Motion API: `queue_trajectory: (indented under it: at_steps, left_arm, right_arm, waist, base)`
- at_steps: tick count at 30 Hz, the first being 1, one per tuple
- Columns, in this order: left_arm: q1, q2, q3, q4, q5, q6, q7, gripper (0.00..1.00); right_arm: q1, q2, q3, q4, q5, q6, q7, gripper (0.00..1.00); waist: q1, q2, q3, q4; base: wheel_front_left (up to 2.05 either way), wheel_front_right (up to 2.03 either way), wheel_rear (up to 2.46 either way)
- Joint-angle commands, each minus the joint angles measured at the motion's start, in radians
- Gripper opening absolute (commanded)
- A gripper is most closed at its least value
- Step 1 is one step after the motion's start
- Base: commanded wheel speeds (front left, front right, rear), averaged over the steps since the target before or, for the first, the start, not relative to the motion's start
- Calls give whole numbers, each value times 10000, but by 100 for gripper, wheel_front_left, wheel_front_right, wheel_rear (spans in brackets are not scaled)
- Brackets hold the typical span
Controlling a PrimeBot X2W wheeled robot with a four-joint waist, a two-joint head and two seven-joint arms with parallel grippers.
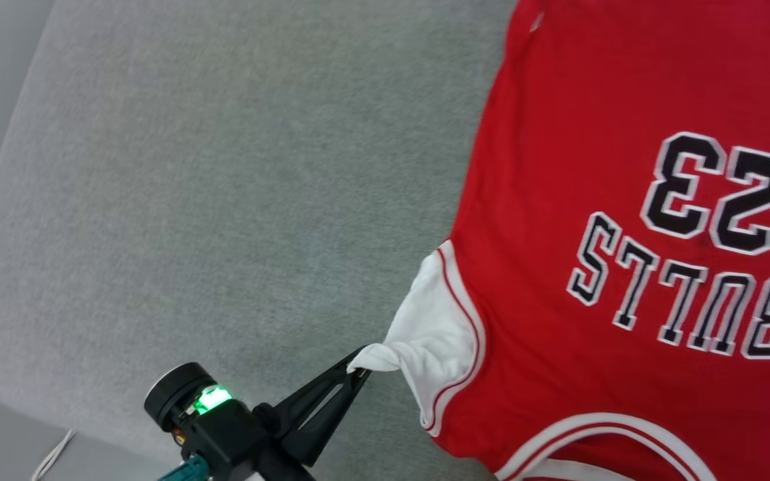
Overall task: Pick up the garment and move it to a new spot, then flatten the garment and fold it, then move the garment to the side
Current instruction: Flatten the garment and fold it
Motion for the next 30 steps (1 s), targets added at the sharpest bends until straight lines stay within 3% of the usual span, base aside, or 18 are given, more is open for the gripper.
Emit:
queue_trajectory:
  at_steps: [1,8,20,21,22,23,30]
  left_arm:
    - [-283,-130,-126,-22,78,-55,-98,0]
    - [-733,-333,-445,184,123,-141,-372,0]
    - [-1286,-385,-765,761,29,-226,-890,0]
    - [-1315,-381,-775,808,19,-234,-914,0]
    - [-1329,-382,-792,863,9,-238,-947,0]
    - [-1343,-394,-802,911,-7,-241,-975,0]
    - [-1398,-307,-664,1113,-119,-134,-1072,0]
  right_arm:
    - [-446,0,-210,193,-421,-4,242,100]
    - [-1088,46,-1010,481,-1615,-4,823,100]
    - [-583,248,-1349,384,-2016,-2,1255,100]
    - [-478,304,-1365,380,-2013,-2,1244,61]
    - [-361,333,-1355,379,-2022,-2,1201,7]
    - [-230,333,-1329,381,-2028,-2,1200,0]
    - [330,355,-1416,545,-1987,-4,932,0]
  waist:
    - [-2,0,775,772]
    - [-2,0,1266,1267]
    - [-2,0,1710,1665]
    - [-2,0,1727,1677]
    - [-2,0,1736,1685]
    - [-2,0,1734,1688]
    - [-2,0,1186,1368]
  base:
    - [0,0,0]
    - [0,0,0]
    - [0,0,0]
    - [0,0,0]
    - [0,0,0]
    - [0,0,0]
    - [0,0,0]
